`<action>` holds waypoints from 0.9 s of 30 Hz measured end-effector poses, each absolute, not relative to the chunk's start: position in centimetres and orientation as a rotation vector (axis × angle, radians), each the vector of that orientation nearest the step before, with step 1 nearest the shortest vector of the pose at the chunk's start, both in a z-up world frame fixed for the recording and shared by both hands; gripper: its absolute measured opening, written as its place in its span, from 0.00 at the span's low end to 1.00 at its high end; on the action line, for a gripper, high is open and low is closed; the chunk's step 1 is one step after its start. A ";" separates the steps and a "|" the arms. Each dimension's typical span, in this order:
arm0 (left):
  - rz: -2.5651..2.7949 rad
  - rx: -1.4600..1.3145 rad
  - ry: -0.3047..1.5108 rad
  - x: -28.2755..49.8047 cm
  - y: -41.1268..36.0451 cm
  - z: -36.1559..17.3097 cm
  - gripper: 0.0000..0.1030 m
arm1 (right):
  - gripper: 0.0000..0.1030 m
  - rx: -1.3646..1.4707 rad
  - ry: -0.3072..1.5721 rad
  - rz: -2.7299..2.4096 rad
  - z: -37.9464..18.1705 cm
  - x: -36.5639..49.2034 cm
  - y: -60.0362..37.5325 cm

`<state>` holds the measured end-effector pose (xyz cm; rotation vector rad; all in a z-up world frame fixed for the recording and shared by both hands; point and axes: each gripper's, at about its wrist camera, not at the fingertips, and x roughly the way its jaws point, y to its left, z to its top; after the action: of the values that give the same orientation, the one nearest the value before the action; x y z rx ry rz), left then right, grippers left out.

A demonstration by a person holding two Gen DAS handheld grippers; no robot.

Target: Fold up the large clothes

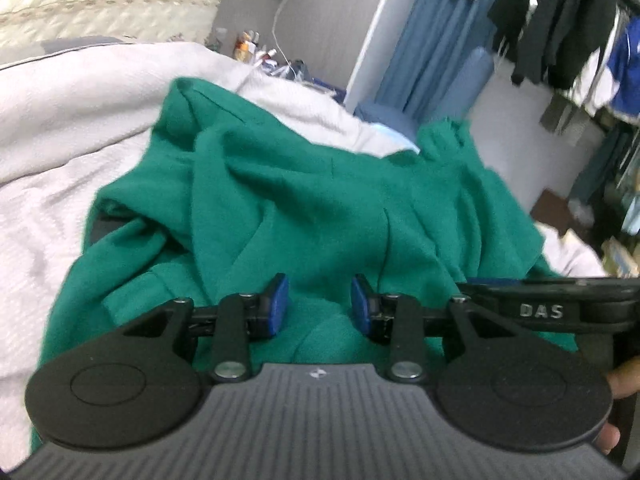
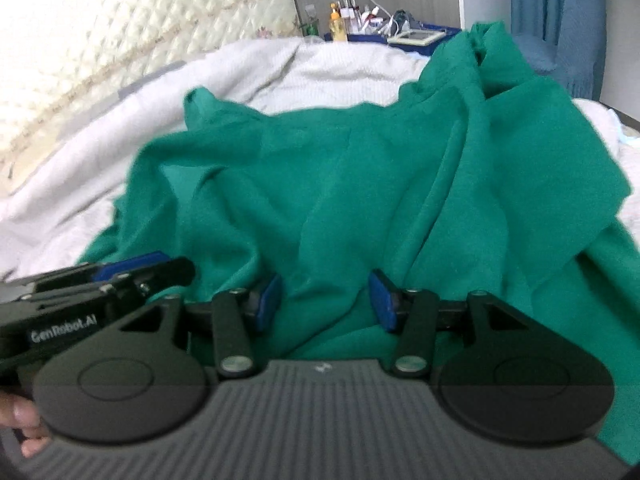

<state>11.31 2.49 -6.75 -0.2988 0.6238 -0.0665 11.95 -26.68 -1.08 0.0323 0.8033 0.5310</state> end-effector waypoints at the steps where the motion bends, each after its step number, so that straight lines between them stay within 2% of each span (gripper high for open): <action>1: -0.062 -0.301 0.614 10.7 2.5 -6.2 0.40 | 0.50 0.035 0.793 0.531 -0.4 11.3 -27.0; 9: -0.045 -0.304 0.561 4.5 1.9 -2.5 0.40 | 0.51 0.126 0.759 0.492 3.7 5.7 -31.3; 16: -0.026 -0.343 0.563 -1.9 2.7 -0.7 0.40 | 0.51 0.144 0.810 0.436 6.2 1.5 -36.2; 18: -0.004 -0.369 0.578 -3.5 3.7 -0.3 0.40 | 0.57 0.166 0.838 0.416 6.5 0.7 -38.3; 19: 0.003 -0.393 0.592 -4.4 4.4 -0.1 0.40 | 0.63 0.175 0.849 0.409 6.6 0.5 -39.4; 21: 0.011 -0.443 0.616 -5.8 5.8 0.3 0.41 | 0.66 0.198 0.863 0.384 6.9 0.0 -41.6; 23: 0.028 -0.492 0.658 -7.0 7.3 0.8 0.49 | 0.68 0.242 0.878 0.361 6.9 -0.2 -43.7; 24: 0.039 -0.504 0.676 -7.5 8.0 1.0 0.49 | 0.73 0.285 0.887 0.341 6.7 -0.1 -44.9; 25: 0.049 -0.515 0.693 -8.1 8.6 1.3 0.49 | 0.83 0.336 0.893 0.318 6.5 0.0 -45.9; 27: 0.084 -0.538 0.727 -9.1 9.8 1.6 0.51 | 0.86 0.471 0.924 0.267 5.5 0.7 -48.2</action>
<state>-9.15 9.76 1.60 -0.5384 0.7265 0.0841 0.69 -48.18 5.52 0.4715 0.9244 0.2668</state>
